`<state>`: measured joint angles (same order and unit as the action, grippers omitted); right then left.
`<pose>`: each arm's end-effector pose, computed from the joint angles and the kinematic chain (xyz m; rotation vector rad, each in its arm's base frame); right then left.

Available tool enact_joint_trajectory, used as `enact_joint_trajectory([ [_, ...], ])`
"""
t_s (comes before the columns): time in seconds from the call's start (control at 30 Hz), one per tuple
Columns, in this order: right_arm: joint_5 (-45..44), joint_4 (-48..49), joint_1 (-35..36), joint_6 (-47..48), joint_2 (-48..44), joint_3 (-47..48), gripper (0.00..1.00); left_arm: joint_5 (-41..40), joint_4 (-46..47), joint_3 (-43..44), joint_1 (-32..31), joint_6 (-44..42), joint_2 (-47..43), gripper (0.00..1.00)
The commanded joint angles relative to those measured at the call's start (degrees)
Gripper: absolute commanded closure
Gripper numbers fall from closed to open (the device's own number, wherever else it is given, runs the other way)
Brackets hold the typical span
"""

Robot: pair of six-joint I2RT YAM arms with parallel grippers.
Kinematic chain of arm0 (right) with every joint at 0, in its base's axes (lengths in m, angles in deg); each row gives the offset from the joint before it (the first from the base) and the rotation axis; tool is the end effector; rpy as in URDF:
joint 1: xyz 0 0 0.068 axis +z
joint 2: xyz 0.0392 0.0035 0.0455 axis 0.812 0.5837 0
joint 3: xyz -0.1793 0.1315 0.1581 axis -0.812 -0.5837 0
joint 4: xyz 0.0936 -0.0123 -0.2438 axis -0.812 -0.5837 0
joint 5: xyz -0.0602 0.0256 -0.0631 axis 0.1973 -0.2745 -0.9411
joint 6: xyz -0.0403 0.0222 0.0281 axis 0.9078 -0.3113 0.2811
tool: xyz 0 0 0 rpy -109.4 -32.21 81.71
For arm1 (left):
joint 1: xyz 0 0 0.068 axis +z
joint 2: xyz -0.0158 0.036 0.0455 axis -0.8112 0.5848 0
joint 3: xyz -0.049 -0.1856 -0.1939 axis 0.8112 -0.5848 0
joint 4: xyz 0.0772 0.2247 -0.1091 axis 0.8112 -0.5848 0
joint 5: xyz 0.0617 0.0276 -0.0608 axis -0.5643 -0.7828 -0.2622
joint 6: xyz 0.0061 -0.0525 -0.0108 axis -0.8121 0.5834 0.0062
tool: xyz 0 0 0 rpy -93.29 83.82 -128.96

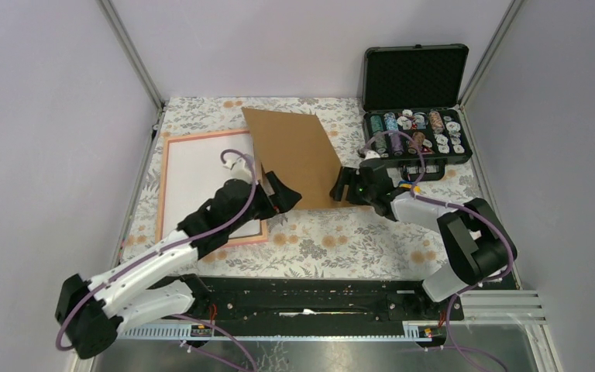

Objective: Put the photo into the frame

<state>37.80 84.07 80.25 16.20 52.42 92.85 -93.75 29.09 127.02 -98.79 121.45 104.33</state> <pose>0.2799 0.1390 0.1699 0.0146 2.2606 0.6034 0.1650 -0.1591 0.2793 -0.2029 2.1127 -1.0042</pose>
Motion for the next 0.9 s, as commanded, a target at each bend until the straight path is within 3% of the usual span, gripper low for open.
enact_joint_trajectory([
  [0.0, 6.12, -2.53, 6.16, -4.06, 1.37, -1.60, 0.19, -4.44, 0.20, -3.63, -0.84, 3.44, -7.04, 0.04],
  [0.23, 5.38, -1.23, 8.85, -5.03, 3.60, -0.89, 0.18, -11.41, -5.16, -9.58, -0.82, 2.39, -9.36, 0.02],
  [0.57, 4.63, -0.67, 9.03, -4.80, 5.74, -0.59, 0.18, -13.77, -6.44, -13.92, -0.86, 3.95, -6.16, 0.02],
  [0.73, 4.16, -1.16, 9.03, -3.67, 5.51, -0.50, 0.18, -14.96, -9.18, -13.33, -0.86, 3.21, -7.75, 0.01],
  [0.87, 3.16, -1.81, 9.04, -2.90, 5.10, -0.63, 0.18, -16.23, -14.62, -7.72, 1.11, -0.44, -5.21, 0.01],
])
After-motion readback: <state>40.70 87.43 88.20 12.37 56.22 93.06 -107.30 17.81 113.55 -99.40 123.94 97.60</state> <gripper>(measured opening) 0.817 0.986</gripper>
